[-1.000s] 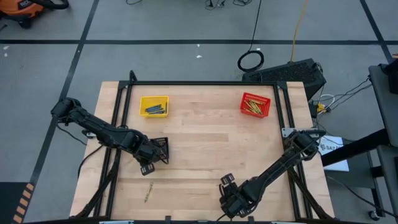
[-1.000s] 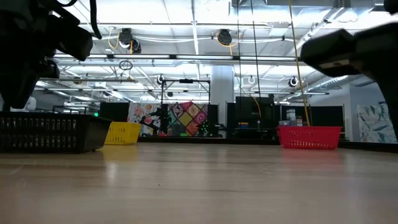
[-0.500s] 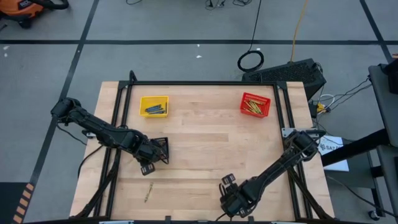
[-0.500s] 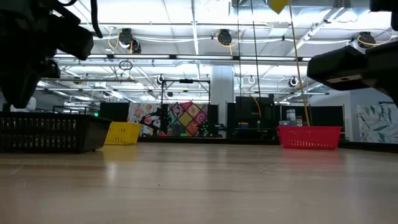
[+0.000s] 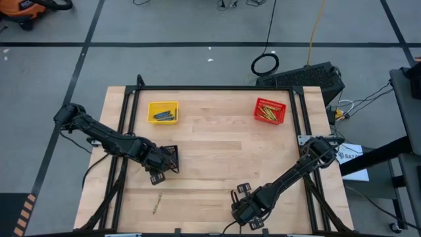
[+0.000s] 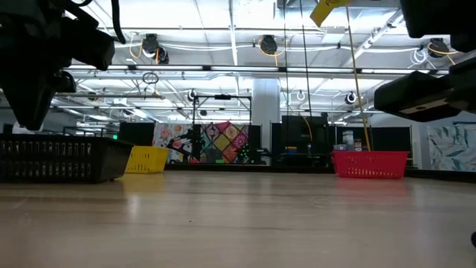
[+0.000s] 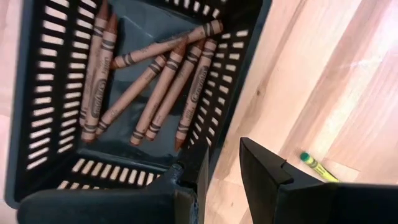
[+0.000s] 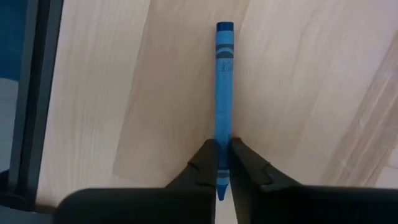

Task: Sort crayons
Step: Put the blue crayon into the yellow bin

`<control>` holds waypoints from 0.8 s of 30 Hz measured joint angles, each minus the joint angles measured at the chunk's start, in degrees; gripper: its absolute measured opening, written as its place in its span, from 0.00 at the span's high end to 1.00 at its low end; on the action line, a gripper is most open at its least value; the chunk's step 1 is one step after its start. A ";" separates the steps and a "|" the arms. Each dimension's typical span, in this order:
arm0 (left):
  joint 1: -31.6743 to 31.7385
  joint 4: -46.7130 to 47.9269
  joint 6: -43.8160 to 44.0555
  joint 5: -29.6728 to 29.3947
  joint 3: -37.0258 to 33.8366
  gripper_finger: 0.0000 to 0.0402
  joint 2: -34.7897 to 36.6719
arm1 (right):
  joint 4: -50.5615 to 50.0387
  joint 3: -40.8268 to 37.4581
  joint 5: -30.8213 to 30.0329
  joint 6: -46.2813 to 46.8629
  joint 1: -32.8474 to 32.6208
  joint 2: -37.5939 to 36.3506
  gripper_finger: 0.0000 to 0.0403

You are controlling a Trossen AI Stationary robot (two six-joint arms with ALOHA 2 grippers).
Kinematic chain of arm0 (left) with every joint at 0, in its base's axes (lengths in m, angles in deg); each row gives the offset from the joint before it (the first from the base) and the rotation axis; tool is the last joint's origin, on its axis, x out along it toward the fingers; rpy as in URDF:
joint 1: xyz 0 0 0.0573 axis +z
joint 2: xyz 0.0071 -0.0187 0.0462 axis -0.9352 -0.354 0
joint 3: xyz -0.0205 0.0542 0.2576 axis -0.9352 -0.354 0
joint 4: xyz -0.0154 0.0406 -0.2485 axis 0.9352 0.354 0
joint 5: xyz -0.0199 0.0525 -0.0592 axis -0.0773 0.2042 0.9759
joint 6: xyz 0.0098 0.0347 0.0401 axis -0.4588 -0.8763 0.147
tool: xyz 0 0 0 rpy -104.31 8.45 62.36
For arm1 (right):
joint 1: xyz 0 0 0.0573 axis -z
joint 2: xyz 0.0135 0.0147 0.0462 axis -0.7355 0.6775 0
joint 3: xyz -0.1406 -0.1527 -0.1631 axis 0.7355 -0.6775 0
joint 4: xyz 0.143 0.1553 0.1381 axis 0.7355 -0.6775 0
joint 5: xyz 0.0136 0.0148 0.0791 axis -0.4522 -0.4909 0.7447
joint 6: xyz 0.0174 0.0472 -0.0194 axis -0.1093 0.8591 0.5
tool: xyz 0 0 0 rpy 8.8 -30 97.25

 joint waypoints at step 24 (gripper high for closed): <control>0.00 -19.48 -8.06 -8.99 0.00 0.80 0.00 | -5.09 -0.26 -19.80 3.58 4.73 -13.78 1.00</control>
